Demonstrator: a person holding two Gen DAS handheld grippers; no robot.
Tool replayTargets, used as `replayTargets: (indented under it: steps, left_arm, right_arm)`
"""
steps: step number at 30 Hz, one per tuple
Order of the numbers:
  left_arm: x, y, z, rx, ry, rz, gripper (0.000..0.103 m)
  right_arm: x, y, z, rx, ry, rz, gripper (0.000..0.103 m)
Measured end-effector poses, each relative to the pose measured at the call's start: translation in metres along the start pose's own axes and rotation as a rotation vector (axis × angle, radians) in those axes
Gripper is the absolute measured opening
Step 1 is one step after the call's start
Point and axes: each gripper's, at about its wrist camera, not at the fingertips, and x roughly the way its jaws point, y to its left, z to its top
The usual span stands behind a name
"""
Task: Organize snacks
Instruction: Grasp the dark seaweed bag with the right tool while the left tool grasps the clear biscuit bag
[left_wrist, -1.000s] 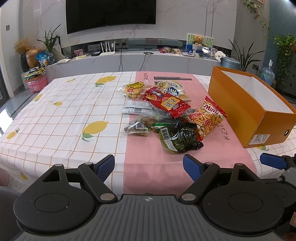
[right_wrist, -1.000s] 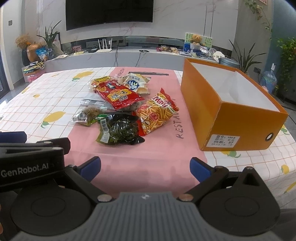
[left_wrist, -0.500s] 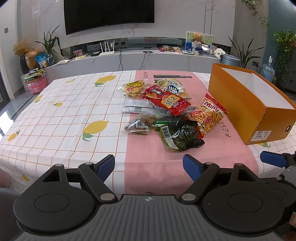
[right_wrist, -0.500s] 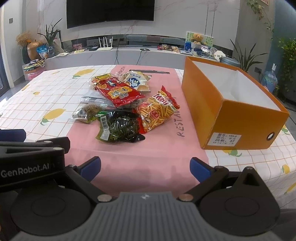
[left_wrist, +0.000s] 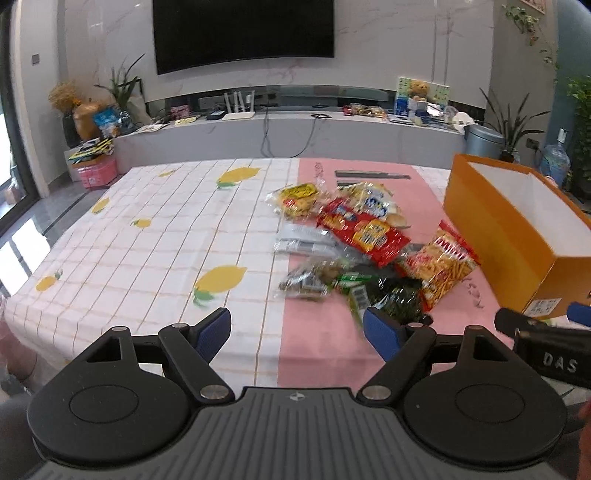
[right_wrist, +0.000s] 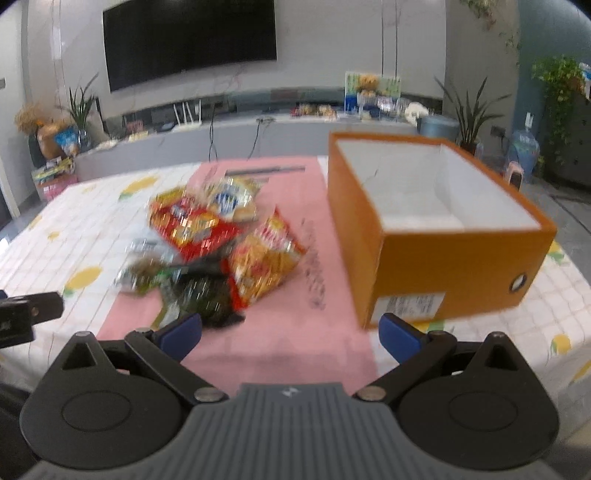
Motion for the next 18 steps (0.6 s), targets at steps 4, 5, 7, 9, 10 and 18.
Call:
replayTargets:
  steps: [4, 5, 7, 9, 10, 18]
  left_arm:
    - [0.000, 0.002, 0.024, -0.001, 0.007, -0.039, 0.095]
    - [0.000, 0.003, 0.030, -0.008, 0.005, -0.045, 0.095]
    - [0.005, 0.003, 0.039, 0.003, 0.008, -0.067, 0.095]
    - [0.014, 0.002, 0.047, 0.009, 0.024, -0.090, 0.095]
    - [0.022, 0.002, 0.051, 0.001, 0.041, -0.099, 0.095]
    - [0.074, -0.008, 0.060, 0.073, 0.110, -0.100, 0.086]
  right_arm:
    - [0.011, -0.007, 0.013, 0.019, -0.047, 0.056, 0.087]
    - [0.014, -0.008, 0.016, 0.025, -0.051, 0.077, 0.084]
    - [0.022, -0.007, 0.021, 0.036, -0.054, 0.107, 0.080]
    - [0.029, -0.004, 0.025, 0.025, -0.063, 0.129, 0.078]
    - [0.032, -0.002, 0.026, 0.013, -0.069, 0.133, 0.078]
    - [0.062, 0.032, 0.023, -0.153, -0.049, 0.228, 0.075]
